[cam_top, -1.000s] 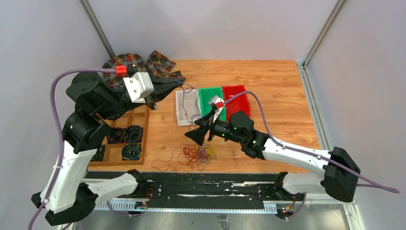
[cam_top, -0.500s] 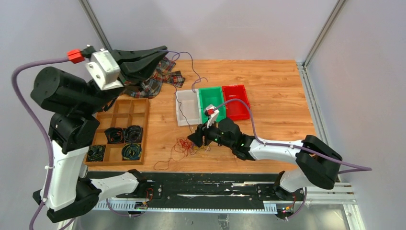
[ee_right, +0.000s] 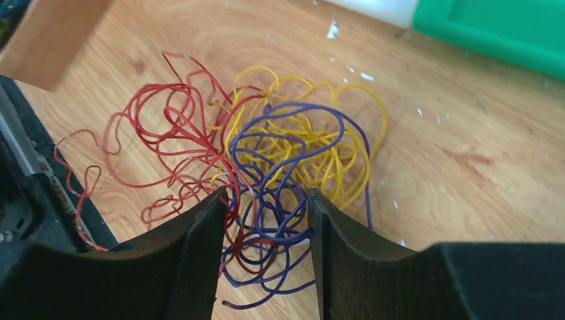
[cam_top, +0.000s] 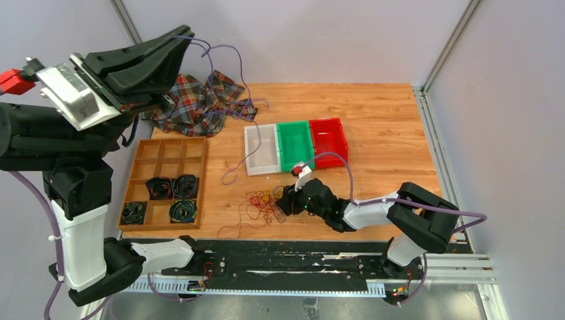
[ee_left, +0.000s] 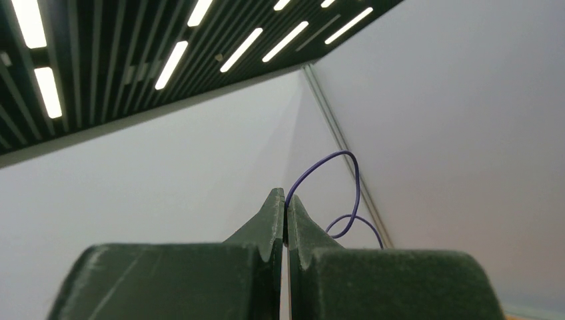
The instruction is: Untangle the cables
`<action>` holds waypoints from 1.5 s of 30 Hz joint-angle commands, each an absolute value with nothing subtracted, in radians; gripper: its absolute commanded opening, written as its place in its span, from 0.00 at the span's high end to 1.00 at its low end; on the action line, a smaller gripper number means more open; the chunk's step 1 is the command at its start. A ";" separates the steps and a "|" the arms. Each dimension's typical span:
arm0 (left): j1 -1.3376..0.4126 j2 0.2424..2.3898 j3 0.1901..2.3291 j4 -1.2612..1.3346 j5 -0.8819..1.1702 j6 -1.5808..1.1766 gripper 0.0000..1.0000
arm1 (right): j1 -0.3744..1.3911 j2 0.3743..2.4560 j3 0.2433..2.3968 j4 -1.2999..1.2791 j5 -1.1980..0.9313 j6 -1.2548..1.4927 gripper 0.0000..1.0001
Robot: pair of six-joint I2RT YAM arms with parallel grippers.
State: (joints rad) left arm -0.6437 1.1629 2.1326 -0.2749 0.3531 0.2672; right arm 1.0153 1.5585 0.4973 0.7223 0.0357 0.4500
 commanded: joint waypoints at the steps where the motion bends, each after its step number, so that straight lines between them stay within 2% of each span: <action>1: -0.649 1.194 2.214 -0.174 0.298 0.329 1.00 | 1.030 1.534 0.424 0.774 0.107 0.476 0.52; 5: -0.649 1.221 2.266 -0.146 0.275 0.382 1.00 | 1.031 1.481 0.363 0.771 0.118 0.491 0.50; 9: -0.649 1.206 2.219 -0.190 0.289 0.419 1.00 | 1.032 1.359 0.331 0.686 0.118 0.494 0.46; 19: -0.650 1.125 1.886 -0.184 0.230 0.542 1.00 | 1.034 0.927 0.424 0.227 0.171 0.443 0.22; 24: -0.649 1.137 1.784 -0.177 0.190 0.598 1.00 | 1.034 0.786 0.463 0.053 0.223 0.452 0.21; 32: -0.649 1.171 1.627 -0.123 0.135 0.682 0.99 | 1.034 0.647 0.506 -0.147 0.296 0.464 0.24; 38: -0.647 1.210 1.528 -0.061 0.066 0.726 1.00 | 1.034 0.556 0.497 -0.203 0.347 0.455 0.25; 45: -0.618 1.286 1.549 0.004 0.001 0.767 0.99 | 1.034 0.512 0.455 -0.207 0.356 0.478 0.25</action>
State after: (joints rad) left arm -0.6388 1.2675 1.5196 -0.0959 0.0578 0.7303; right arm 1.0210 0.5316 0.4751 -0.1795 0.3237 0.4599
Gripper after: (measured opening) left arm 0.019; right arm 0.754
